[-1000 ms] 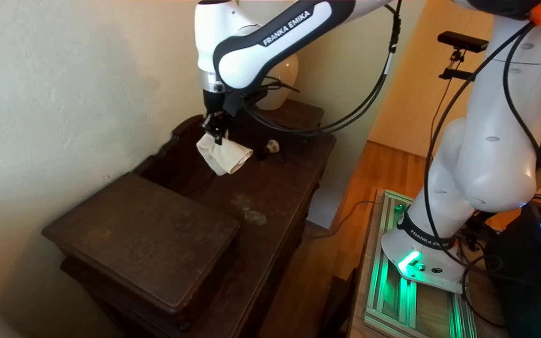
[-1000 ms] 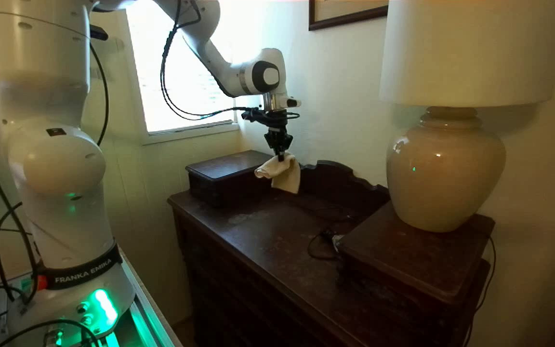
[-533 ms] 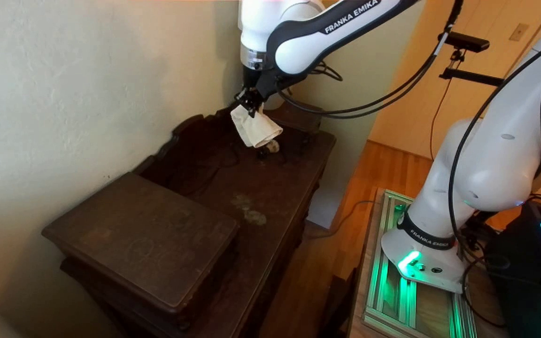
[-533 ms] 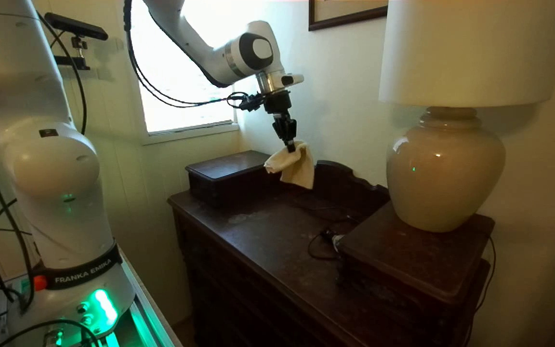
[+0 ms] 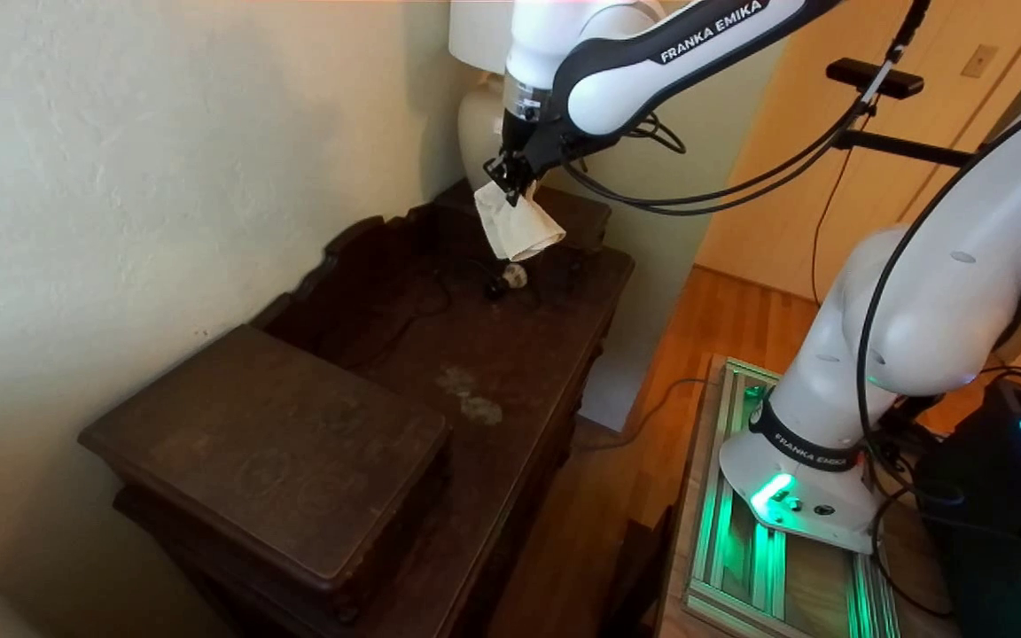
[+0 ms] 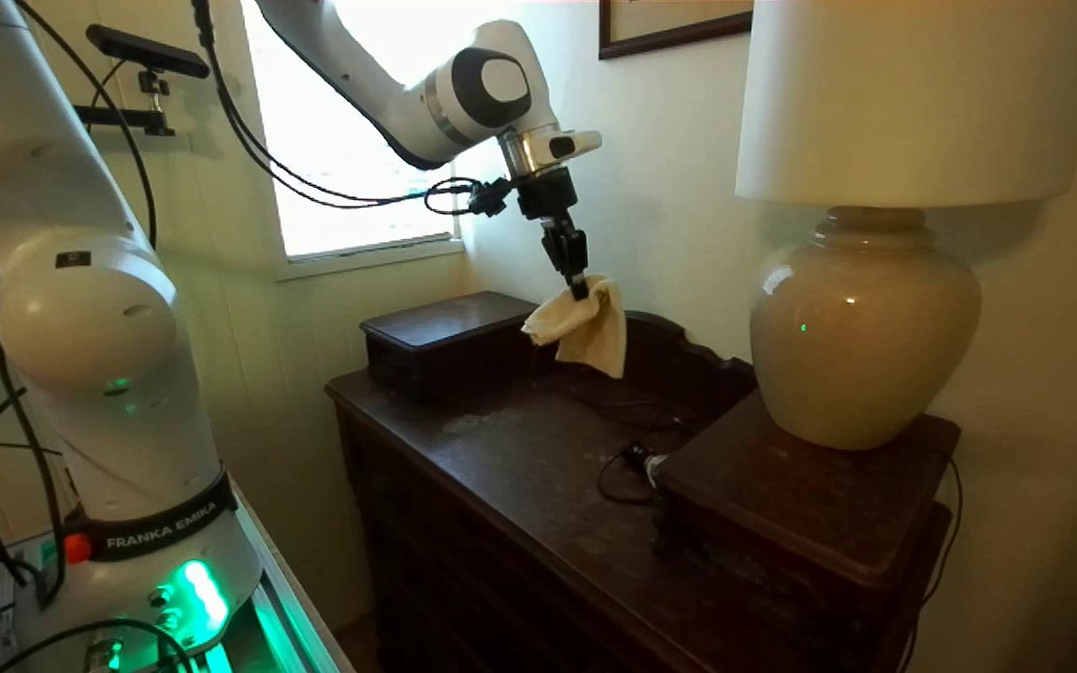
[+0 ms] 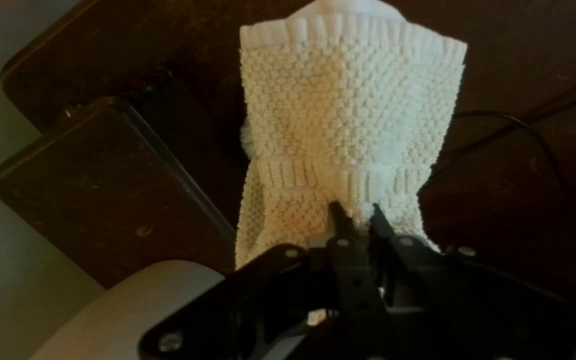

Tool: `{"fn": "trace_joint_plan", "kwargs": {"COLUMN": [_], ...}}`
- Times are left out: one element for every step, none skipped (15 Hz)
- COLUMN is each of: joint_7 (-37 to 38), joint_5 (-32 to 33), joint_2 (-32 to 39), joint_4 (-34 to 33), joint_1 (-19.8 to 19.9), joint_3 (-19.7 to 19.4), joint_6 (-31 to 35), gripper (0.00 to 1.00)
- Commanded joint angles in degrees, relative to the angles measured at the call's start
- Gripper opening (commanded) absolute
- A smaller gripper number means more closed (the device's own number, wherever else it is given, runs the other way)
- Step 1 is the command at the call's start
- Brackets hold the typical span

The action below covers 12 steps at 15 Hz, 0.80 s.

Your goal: Use the towel to wipe the lamp

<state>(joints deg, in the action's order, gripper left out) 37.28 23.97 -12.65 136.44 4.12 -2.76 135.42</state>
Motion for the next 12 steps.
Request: {"fn": "trace_joint_plan", "kwargs": {"joint_7": [-0.4, -0.4, -0.4, 3.2, 4.6, 7.0, 9.1, 11.7, 13.5, 15.1, 16.2, 17.4], "joint_5": [-0.5, -0.6, -0.6, 3.6, 5.5, 8.4, 10.6, 13.2, 15.5, 17.6, 19.7, 21.7], "joint_2": [0.0, 0.0, 0.0, -0.1, -0.6, -1.3, -1.6, -1.7, -1.8, -1.9, -2.1, -2.1], "joint_4": [0.0, 0.0, 0.0, -0.3, -0.3, -0.4, -0.4, -0.7, -0.9, -1.1, -1.4, -1.6], "joint_1": [1.5, 1.5, 1.5, 2.8, 3.6, 5.0, 6.0, 7.3, 8.2, 9.0, 9.7, 10.4], "joint_3": [1.5, 1.5, 1.5, 2.5, 2.7, 3.0, 3.0, 2.9, 2.5, 2.2, 1.8, 1.4], "joint_6": [0.0, 0.1, 0.1, -0.6, -0.8, -1.1, -1.0, -1.4, -1.3, -1.4, -1.6, -1.6], "gripper": [0.10, 0.10, 0.03, 0.03, 0.03, 0.03, 0.03, 0.03, 0.03, 0.03, 0.03, 0.03]}}
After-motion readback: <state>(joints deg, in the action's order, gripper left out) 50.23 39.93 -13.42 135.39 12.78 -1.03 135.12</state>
